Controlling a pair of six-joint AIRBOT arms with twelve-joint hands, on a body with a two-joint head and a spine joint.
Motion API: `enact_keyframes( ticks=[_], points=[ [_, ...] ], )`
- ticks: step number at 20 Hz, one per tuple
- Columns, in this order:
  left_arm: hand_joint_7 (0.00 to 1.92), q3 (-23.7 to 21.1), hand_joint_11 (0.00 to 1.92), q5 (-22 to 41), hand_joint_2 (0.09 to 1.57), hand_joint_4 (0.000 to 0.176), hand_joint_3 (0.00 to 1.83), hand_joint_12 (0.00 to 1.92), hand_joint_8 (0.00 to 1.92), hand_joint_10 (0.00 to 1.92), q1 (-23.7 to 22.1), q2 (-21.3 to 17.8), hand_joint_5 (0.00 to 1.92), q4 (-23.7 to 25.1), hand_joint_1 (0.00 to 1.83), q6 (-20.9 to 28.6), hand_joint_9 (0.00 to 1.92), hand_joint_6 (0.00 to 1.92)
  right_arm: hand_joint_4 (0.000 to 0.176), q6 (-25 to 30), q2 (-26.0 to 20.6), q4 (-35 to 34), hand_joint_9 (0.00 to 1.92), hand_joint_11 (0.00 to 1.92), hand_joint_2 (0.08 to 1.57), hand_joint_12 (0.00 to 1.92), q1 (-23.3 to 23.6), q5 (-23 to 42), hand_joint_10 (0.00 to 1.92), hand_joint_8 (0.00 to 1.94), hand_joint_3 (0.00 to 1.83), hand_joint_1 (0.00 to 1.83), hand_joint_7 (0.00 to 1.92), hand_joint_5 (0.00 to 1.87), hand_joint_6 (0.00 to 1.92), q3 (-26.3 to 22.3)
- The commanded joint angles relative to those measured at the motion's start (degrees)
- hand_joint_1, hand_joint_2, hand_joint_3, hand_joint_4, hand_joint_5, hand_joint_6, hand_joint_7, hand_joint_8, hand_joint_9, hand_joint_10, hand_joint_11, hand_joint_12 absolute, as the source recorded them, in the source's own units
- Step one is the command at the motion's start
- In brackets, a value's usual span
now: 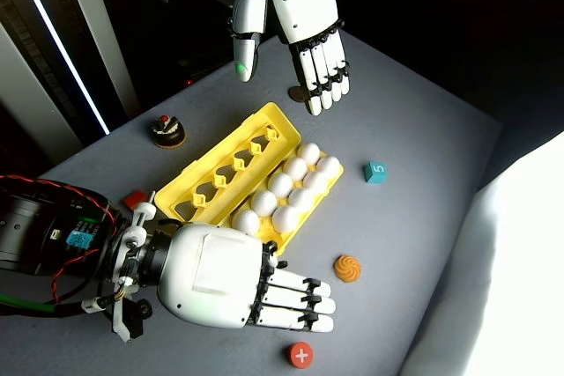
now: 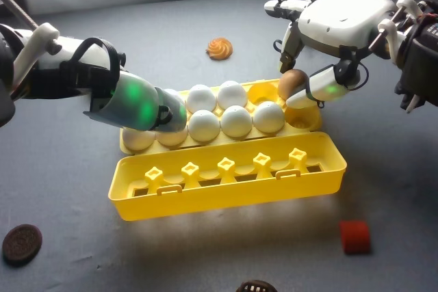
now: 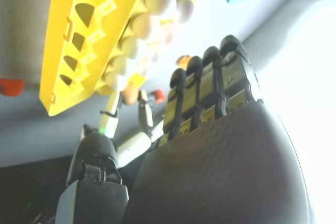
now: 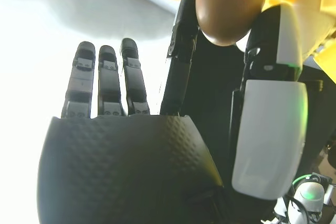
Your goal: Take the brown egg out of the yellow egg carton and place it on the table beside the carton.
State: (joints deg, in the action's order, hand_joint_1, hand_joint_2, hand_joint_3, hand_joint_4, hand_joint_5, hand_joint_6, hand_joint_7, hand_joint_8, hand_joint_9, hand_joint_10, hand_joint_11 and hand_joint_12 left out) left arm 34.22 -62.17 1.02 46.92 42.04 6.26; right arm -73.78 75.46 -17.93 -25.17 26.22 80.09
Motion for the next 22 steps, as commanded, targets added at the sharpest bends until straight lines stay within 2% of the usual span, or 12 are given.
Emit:
enact_keyframes(
  ticks=[1, 3, 6, 9, 14, 15, 18, 22],
  points=[
    [0.08, 0.05, 0.0, 1.6, 1.19, 0.0, 0.0, 0.0, 0.01, 0.01, -0.41, -0.12, 0.11, 3.78, 0.0, 0.14, 0.03, 0.01, 0.176, 0.06, -0.35, 0.47, 0.0, 0.0, 1.03, 0.0, 1.12, 6.83, 0.0, 0.01, 0.0, 1.07, 0.15, 1.17, 0.69, -0.25],
    [0.07, 0.05, 0.0, 1.6, 1.18, 0.0, 0.0, 0.0, 0.0, 0.0, -0.41, -0.12, 0.1, 3.78, 0.0, 0.14, 0.02, 0.0, 0.176, -0.02, -0.37, 0.47, 0.0, 0.0, 1.04, 0.0, 1.62, 6.81, 0.0, 0.0, 0.0, 1.06, 0.12, 1.13, 0.74, -0.33],
    [0.06, 0.04, 0.0, 1.6, 1.19, 0.0, 0.0, 0.0, 0.0, 0.0, -0.41, -0.12, 0.1, 3.78, 0.0, 0.14, 0.01, 0.0, 0.176, -0.17, -0.53, 0.47, 0.0, 0.0, 1.03, 0.0, 2.43, 6.43, 0.0, 0.0, 0.0, 1.07, 0.13, 1.16, 0.7, -0.42],
    [0.09, 0.04, 0.02, 1.6, 1.19, 0.0, 0.0, 0.01, 0.01, 0.01, -0.41, -0.12, 0.13, 3.78, 0.0, 0.14, 0.05, 0.01, 0.176, -0.56, -0.99, 0.47, 0.0, 0.0, 1.04, 0.0, 3.42, 6.19, 0.0, 0.01, 0.0, 1.07, 0.14, 1.14, 0.73, -0.72],
    [0.09, 0.05, 0.02, 1.6, 1.19, 0.0, 0.0, 0.01, 0.01, 0.01, -0.41, -0.12, 0.12, 3.78, 0.0, 0.14, 0.04, 0.0, 0.176, -0.94, -3.14, 0.46, 0.0, 0.0, 1.02, 0.0, 5.15, 5.28, 0.0, 0.0, 0.0, 1.08, 0.15, 1.19, 0.65, -2.0],
    [0.08, 0.05, 0.01, 1.6, 1.19, 0.0, 0.0, 0.01, 0.0, 0.0, -0.41, -0.12, 0.12, 3.78, 0.0, 0.14, 0.03, 0.0, 0.176, -1.02, -3.78, 0.46, 0.0, 0.0, 1.03, 0.0, 5.17, 5.25, 0.0, 0.01, 0.0, 1.07, 0.14, 1.15, 0.71, -2.42],
    [0.07, 0.05, 0.01, 1.6, 1.19, 0.0, 0.0, 0.01, 0.0, 0.0, -0.41, -0.11, 0.1, 3.78, 0.0, 0.14, 0.03, 0.0, 0.176, -1.08, -5.93, 0.46, 0.0, 0.0, 1.03, 0.0, 4.6, 5.27, 0.0, 0.01, 0.0, 1.08, 0.18, 1.18, 0.67, -3.27],
    [0.09, 0.03, 0.01, 1.6, 1.19, 0.0, 0.0, 0.01, 0.01, 0.01, -0.35, -0.11, 0.12, 3.78, 0.0, 0.14, 0.04, 0.01, 0.176, -1.04, -8.25, 0.46, 0.0, 0.0, 1.03, 0.0, 3.01, 5.48, 0.0, 0.0, 0.0, 1.07, 0.14, 1.16, 0.7, -3.3]
  ],
)
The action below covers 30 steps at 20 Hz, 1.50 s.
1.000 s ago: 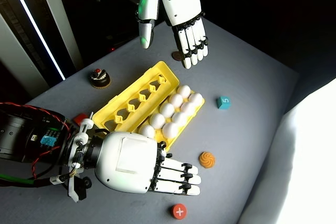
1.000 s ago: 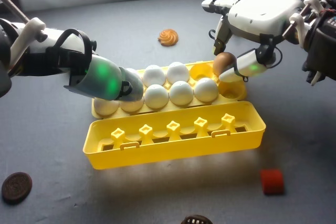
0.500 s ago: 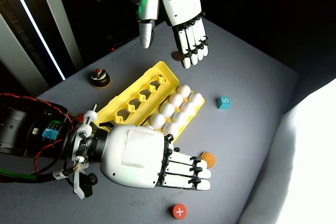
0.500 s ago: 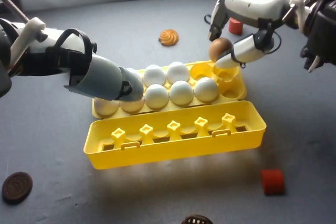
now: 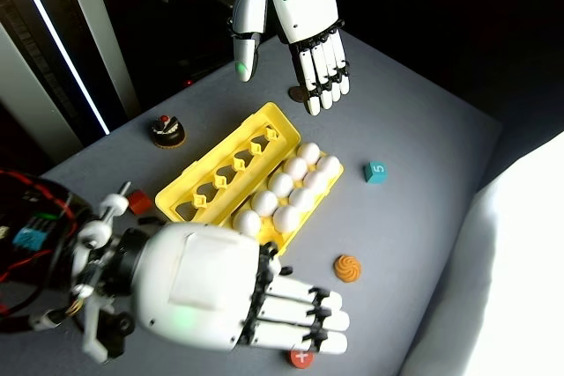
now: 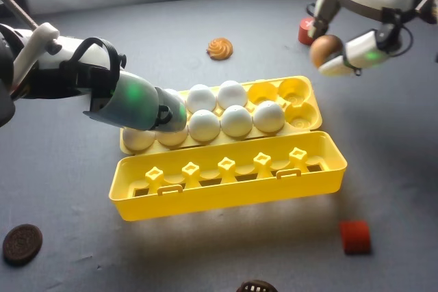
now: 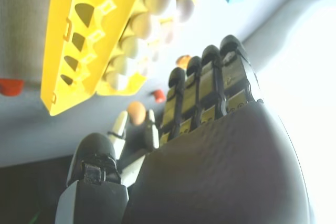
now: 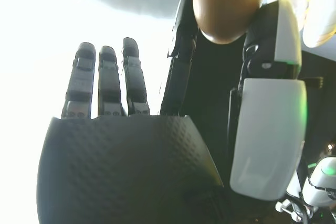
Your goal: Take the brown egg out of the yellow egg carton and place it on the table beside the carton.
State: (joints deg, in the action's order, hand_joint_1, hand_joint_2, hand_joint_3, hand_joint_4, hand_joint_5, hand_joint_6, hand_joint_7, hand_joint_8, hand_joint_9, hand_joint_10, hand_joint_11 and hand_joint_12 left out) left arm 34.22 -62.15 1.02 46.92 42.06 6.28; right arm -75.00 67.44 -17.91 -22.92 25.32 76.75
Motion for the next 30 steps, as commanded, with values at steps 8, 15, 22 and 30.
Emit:
enact_keyframes(
  ticks=[8, 15, 22, 30],
  points=[
    [0.1, 0.03, 0.02, 1.58, 1.19, 0.0, 0.0, 0.01, 0.01, 0.01, -0.35, -0.12, 0.13, 3.76, 0.0, 0.12, 0.06, 0.01, 0.176, 0.28, 0.97, 0.45, 0.0, 0.0, 1.03, 0.0, -4.46, 8.71, 0.0, 0.01, 0.0, 1.07, 0.15, 1.17, 0.69, 2.59],
    [0.09, 0.05, 0.03, 1.58, 1.19, 0.0, 0.0, 0.02, 0.01, 0.01, -0.35, -0.13, 0.13, 3.76, 0.0, 0.12, 0.05, 0.01, 0.176, 0.34, 3.26, 0.98, 0.0, 0.0, 1.03, 0.0, -5.12, 8.73, 0.0, 0.0, 0.0, 1.07, 0.13, 1.17, 0.68, 6.01],
    [0.09, 0.06, 0.01, 1.58, 1.2, 0.0, 0.0, 0.01, 0.0, 0.0, -0.35, -0.12, 0.14, 3.76, 0.0, 0.12, 0.04, 0.0, 0.176, 0.34, 2.83, 1.83, 0.0, 0.0, 0.98, 0.0, -5.44, 8.73, 0.0, 0.0, 0.0, 1.11, 0.19, 1.33, 0.4, 6.15],
    [0.08, 0.06, 0.01, 1.58, 1.2, 0.0, 0.0, 0.01, 0.0, 0.0, -0.35, -0.12, 0.11, 3.76, 0.0, 0.12, 0.03, 0.0, 0.176, 0.37, 2.87, 3.95, 0.0, 0.0, 1.09, 0.0, -5.67, 9.31, 0.0, 0.0, 0.0, 1.01, 0.09, 1.0, 0.93, 6.12]
  ],
)
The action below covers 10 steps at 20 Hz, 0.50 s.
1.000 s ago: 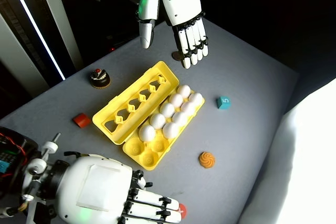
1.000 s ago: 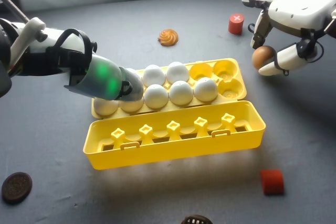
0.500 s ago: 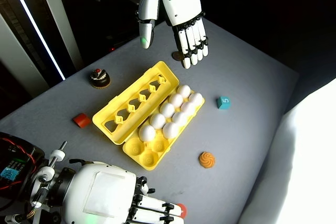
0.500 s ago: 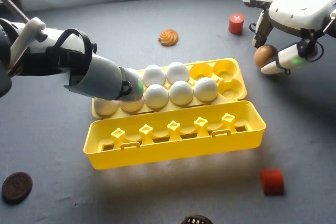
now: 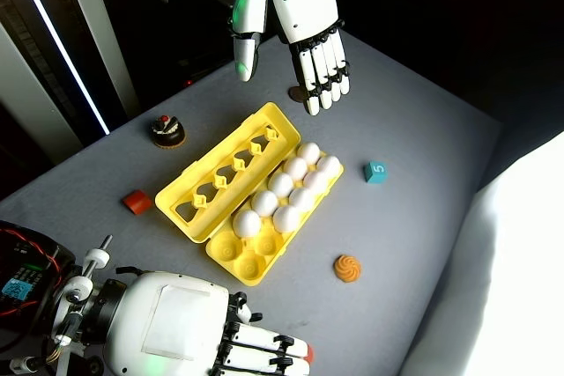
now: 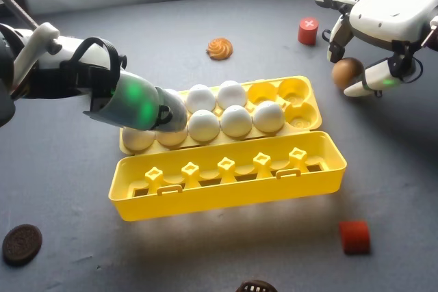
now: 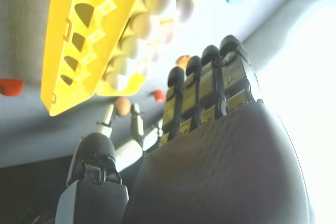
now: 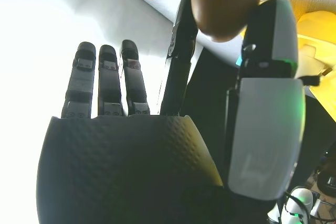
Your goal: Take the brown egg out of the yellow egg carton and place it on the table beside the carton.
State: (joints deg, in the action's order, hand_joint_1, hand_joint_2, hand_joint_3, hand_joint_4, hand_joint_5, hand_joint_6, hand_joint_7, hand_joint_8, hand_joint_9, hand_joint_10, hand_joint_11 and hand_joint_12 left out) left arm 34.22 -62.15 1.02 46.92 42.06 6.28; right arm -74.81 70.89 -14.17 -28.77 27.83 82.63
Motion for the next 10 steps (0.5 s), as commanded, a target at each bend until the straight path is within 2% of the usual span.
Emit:
enact_keyframes(
  ticks=[1, 2, 3, 5, 8, 10],
  points=[
    [0.09, 0.06, 0.02, 1.58, 1.19, 0.0, 0.0, 0.01, 0.01, 0.01, -0.35, -0.12, 0.12, 3.77, 0.0, 0.12, 0.04, 0.0, 0.13, 0.17, -0.59, 0.22, 0.0, 0.0, 1.0, 0.0, 0.17, 6.8, 0.0, 0.0, 0.0, 0.79, 0.08, 0.91, 0.44, 0.24],
    [0.08, 0.06, 0.0, 1.58, 1.19, 0.0, 0.0, 0.01, 0.0, 0.0, -0.35, -0.12, 0.1, 3.77, 0.0, 0.12, 0.03, 0.0, 0.104, 0.17, -0.61, 0.22, 0.0, 0.0, 0.96, 0.0, 0.12, 6.8, 0.0, 0.0, 0.0, 0.75, 0.09, 0.95, 0.18, 0.24],
    [0.06, 0.07, 0.0, 1.58, 1.19, 0.0, 0.0, 0.0, 0.0, 0.0, -0.35, -0.12, 0.09, 3.77, 0.0, 0.12, 0.01, 0.0, 0.107, 0.17, -0.63, 0.23, 0.0, 0.0, 0.95, 0.0, 0.02, 6.8, 0.0, 0.0, 0.0, 0.72, 0.08, 0.97, 0.07, 0.24],
    [0.07, 0.07, 0.01, 1.58, 1.19, 0.0, 0.0, 0.0, 0.01, 0.01, -0.35, -0.12, 0.1, 3.77, 0.0, 0.12, 0.02, 0.01, 0.097, 0.17, -0.65, 0.74, 0.0, 0.0, 0.95, 0.0, -0.15, 6.81, 0.0, 0.0, 0.0, 0.75, 0.06, 0.98, 0.04, 0.24],
    [0.06, 0.07, 0.01, 1.58, 1.19, 0.0, 0.0, 0.0, 0.01, 0.01, -0.35, -0.12, 0.09, 3.77, 0.0, 0.12, 0.02, 0.0, 0.106, 0.17, -0.64, 1.15, 0.0, 0.0, 0.94, 0.0, -0.42, 6.97, 0.0, 0.0, 0.0, 0.72, 0.05, 0.96, 0.01, 0.24],
    [0.08, 0.07, 0.02, 1.58, 1.2, 0.0, 0.0, 0.01, 0.01, 0.01, -0.35, -0.12, 0.11, 3.77, 0.0, 0.12, 0.04, 0.01, 0.132, 0.17, -0.76, 1.15, 0.0, 0.0, 0.93, 0.0, -0.54, 7.06, 0.0, 0.01, 0.0, 0.68, 0.06, 0.94, 0.0, 0.24]
  ],
)
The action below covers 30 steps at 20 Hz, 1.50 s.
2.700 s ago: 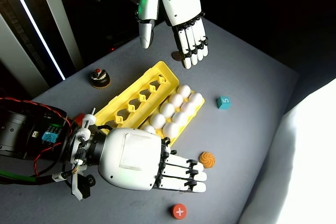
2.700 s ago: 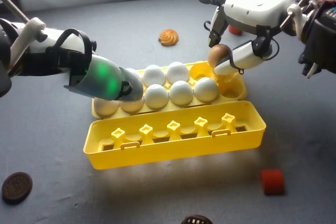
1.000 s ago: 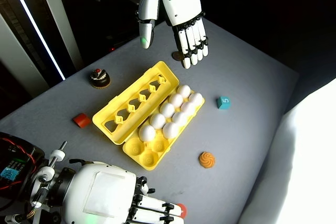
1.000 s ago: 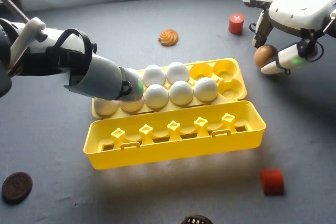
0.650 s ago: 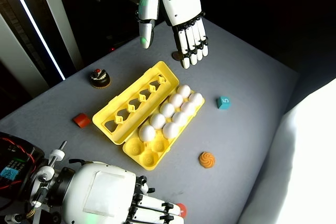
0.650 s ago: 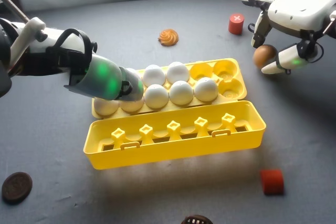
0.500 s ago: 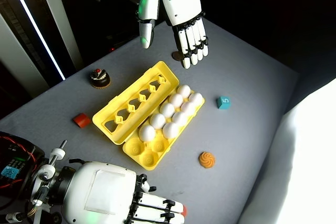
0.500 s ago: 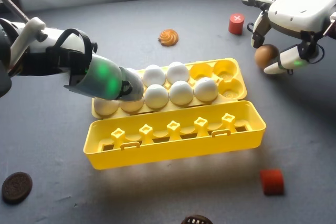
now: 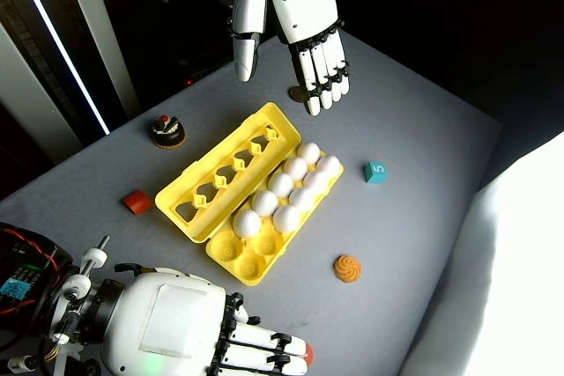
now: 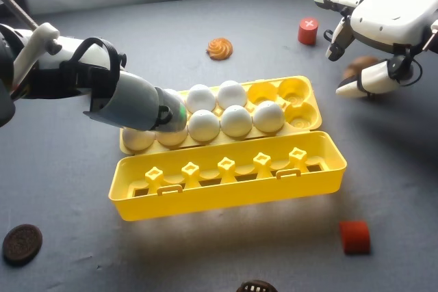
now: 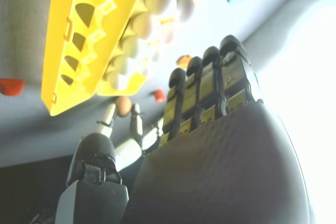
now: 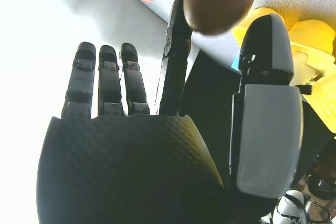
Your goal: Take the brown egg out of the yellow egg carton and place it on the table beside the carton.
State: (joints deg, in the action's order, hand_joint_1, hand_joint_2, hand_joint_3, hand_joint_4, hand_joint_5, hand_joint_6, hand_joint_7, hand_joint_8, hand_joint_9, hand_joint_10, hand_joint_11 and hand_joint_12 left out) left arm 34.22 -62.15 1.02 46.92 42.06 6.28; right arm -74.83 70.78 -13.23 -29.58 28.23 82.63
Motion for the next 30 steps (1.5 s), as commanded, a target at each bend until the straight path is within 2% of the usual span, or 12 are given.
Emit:
enact_keyframes(
  ticks=[1, 3, 6, 8, 12, 14, 18, 23, 24, 26, 27, 30],
  points=[
    [0.08, 0.07, 0.02, 1.58, 1.19, 0.0, 0.0, 0.01, 0.01, 0.01, -0.35, -0.12, 0.1, 3.77, 0.0, 0.12, 0.03, 0.01, 0.116, 0.19, -0.73, 0.21, 0.0, 0.0, 0.94, 0.0, 0.21, 6.67, 0.0, 0.0, 0.0, 0.68, 0.05, 0.94, 0.0, 0.24],
    [0.07, 0.09, 0.01, 1.58, 1.2, 0.0, 0.0, 0.01, 0.01, 0.01, -0.35, -0.12, 0.1, 3.77, 0.0, 0.12, 0.03, 0.0, 0.108, 0.19, -0.92, 0.21, 0.0, 0.0, 0.94, 0.0, 0.17, 6.68, 0.0, 0.0, 0.0, 0.68, 0.04, 0.95, 0.01, 0.22],
    [0.07, 0.09, 0.01, 1.58, 1.19, 0.0, 0.0, 0.01, 0.01, 0.01, -0.35, -0.12, 0.1, 3.77, 0.0, 0.12, 0.03, 0.01, 0.138, 0.19, -1.09, 0.21, 0.0, 0.0, 0.93, 0.0, 0.19, 6.99, 0.0, 0.0, 0.0, 0.65, 0.02, 0.94, 0.0, 0.22],
    [0.09, 0.09, 0.03, 1.58, 1.19, 0.0, 0.0, 0.02, 0.01, 0.01, -0.35, -0.12, 0.12, 3.77, 0.0, 0.12, 0.05, 0.01, 0.136, 0.19, -1.11, 0.21, 0.0, 0.0, 0.93, 0.0, 0.28, 7.1, 0.0, 0.0, 0.0, 0.62, 0.01, 0.94, 0.0, 0.22],
    [0.06, 0.09, 0.0, 1.58, 1.19, 0.0, 0.0, 0.0, 0.0, 0.0, -0.35, -0.12, 0.1, 3.77, 0.0, 0.12, 0.02, 0.0, 0.094, 0.19, -1.23, 0.21, 0.0, 0.0, 0.92, 0.0, 0.29, 7.21, 0.0, 0.01, 0.0, 0.66, 0.03, 0.98, 0.01, 0.22],
    [0.05, 0.08, 0.0, 1.58, 1.19, 0.0, 0.0, 0.0, 0.0, 0.0, -0.35, -0.12, 0.09, 3.76, 0.0, 0.12, 0.01, 0.0, 0.118, 0.19, -1.32, 0.21, 0.0, 0.0, 0.92, 0.0, 0.35, 7.21, 0.0, 0.01, 0.0, 0.65, 0.04, 0.98, 0.01, 0.22],
    [0.05, 0.08, 0.0, 1.58, 1.2, 0.0, 0.0, 0.0, 0.01, 0.01, -0.35, -0.12, 0.09, 3.76, 0.0, 0.12, 0.02, 0.01, 0.116, 0.26, -2.59, 0.2, 0.0, 0.0, 0.93, 0.0, 1.16, 7.17, 0.0, 0.0, 0.0, 0.65, 0.02, 0.98, 0.01, -1.22],
    [0.05, 0.06, 0.0, 1.58, 1.2, 0.0, 0.0, 0.0, 0.0, 0.0, -0.35, -0.12, 0.08, 3.75, 0.0, 0.12, 0.01, 0.0, 0.13, 0.3, -7.89, -0.09, 0.0, 0.0, 0.92, 0.0, 3.69, 7.07, 0.0, 0.0, 0.0, 0.63, 0.0, 0.98, 0.01, -7.63],
    [0.05, 0.06, 0.0, 1.59, 1.19, 0.0, 0.0, 0.0, 0.0, 0.0, -0.35, -0.12, 0.08, 3.75, 0.0, 0.12, 0.01, 0.0, 0.096, -0.28, -9.35, -1.15, 0.0, 0.0, 0.93, 0.0, 4.97, 5.59, 0.0, 0.0, 0.0, 0.65, 0.0, 0.98, 0.01, -8.87],
    [0.06, 0.07, 0.0, 1.59, 1.19, 0.0, 0.0, 0.0, 0.01, 0.01, -0.36, -0.12, 0.09, 3.75, 0.0, 0.12, 0.02, 0.01, 0.129, -2.1, -12.04, -4.96, 0.0, 0.0, 0.92, 0.0, 6.49, 3.67, 0.0, 0.0, 0.0, 0.6, 0.0, 0.96, 0.0, -10.4],
    [0.07, 0.09, 0.0, 1.59, 1.2, 0.0, 0.0, 0.0, 0.01, 0.01, -0.38, -0.12, 0.09, 3.76, 0.0, 0.12, 0.03, 0.01, 0.106, -2.41, -13.53, -6.21, 0.0, 0.0, 0.93, 0.0, 6.96, 3.15, 0.0, 0.0, 0.0, 0.63, 0.01, 0.97, 0.01, -11.25],
    [0.06, 0.15, 0.0, 1.59, 1.18, 0.0, 0.0, 0.0, 0.0, 0.0, -0.63, -0.08, 0.08, 3.8, 0.0, 0.12, 0.01, 0.0, 0.108, -3.27, -18.97, -9.95, 0.0, 0.0, 0.93, 0.0, 7.52, 2.91, 0.0, 0.0, 0.0, 0.6, 0.0, 0.93, 0.0, -15.35]
  ],
)
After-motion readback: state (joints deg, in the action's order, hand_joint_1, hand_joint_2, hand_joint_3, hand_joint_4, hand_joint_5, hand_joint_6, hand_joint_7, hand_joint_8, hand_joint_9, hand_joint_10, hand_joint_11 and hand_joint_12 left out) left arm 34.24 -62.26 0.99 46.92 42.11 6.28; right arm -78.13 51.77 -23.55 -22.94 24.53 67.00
